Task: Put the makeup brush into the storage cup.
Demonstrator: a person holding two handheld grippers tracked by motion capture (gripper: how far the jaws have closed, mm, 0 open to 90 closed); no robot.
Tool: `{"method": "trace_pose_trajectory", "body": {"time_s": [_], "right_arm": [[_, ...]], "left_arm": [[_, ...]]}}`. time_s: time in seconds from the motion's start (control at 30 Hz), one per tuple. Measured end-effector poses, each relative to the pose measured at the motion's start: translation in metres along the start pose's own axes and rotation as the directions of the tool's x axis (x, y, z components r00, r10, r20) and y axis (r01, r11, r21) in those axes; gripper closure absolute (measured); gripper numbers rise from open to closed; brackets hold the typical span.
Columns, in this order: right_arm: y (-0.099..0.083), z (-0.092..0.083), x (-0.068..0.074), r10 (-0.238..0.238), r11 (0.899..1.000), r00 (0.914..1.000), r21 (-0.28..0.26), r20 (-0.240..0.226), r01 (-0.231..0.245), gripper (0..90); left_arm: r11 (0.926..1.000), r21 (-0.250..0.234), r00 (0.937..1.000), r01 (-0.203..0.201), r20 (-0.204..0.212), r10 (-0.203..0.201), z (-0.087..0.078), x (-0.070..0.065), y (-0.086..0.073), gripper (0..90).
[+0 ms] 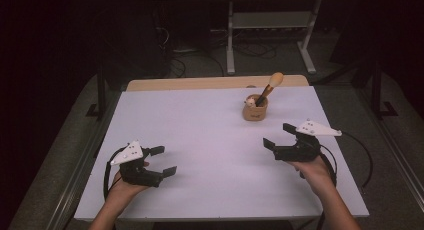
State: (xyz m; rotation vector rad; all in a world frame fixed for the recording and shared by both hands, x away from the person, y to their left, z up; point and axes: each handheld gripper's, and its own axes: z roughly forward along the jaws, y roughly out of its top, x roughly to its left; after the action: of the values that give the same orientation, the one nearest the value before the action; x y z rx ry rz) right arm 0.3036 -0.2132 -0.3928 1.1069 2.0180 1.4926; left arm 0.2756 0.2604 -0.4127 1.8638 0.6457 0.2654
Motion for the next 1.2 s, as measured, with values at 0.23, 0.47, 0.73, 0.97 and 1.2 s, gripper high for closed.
{"method": "trace_pose_trajectory", "body": {"time_s": [0.23,0.47,0.73,0.97,1.2], "right_arm": [[-0.008,-0.006,0.003,0.0,1.0,1.0,0.0,-0.007,0.0,6.6],[-0.017,-0.013,0.007,-0.004,1.0,0.9999,0.001,-0.01,0.004,6.6],[-0.027,-0.022,0.006,-0.002,1.0,1.0,0.008,0.0,0.002,6.7],[-0.035,-0.031,0.005,-0.005,1.0,0.9999,0.025,0.016,0.004,6.7],[-0.046,-0.038,0.0,-0.022,0.998,0.9995,0.062,0.025,0.02,6.7]], "left_arm": [[1.0,-0.004,1.0,-0.002,0.001,0.002,0.0,-0.001,0.001,12.3],[1.0,-0.006,1.0,0.001,0.0,-0.001,0.0,-0.002,0.001,12.3],[1.0,-0.001,1.0,-0.003,0.001,0.003,0.0,-0.002,0.0,12.3],[1.0,-0.001,1.0,0.002,0.002,-0.002,0.001,-0.002,0.0,12.4],[1.0,0.004,1.0,0.0,0.0,0.0,0.001,-0.001,-0.001,12.4]]}}
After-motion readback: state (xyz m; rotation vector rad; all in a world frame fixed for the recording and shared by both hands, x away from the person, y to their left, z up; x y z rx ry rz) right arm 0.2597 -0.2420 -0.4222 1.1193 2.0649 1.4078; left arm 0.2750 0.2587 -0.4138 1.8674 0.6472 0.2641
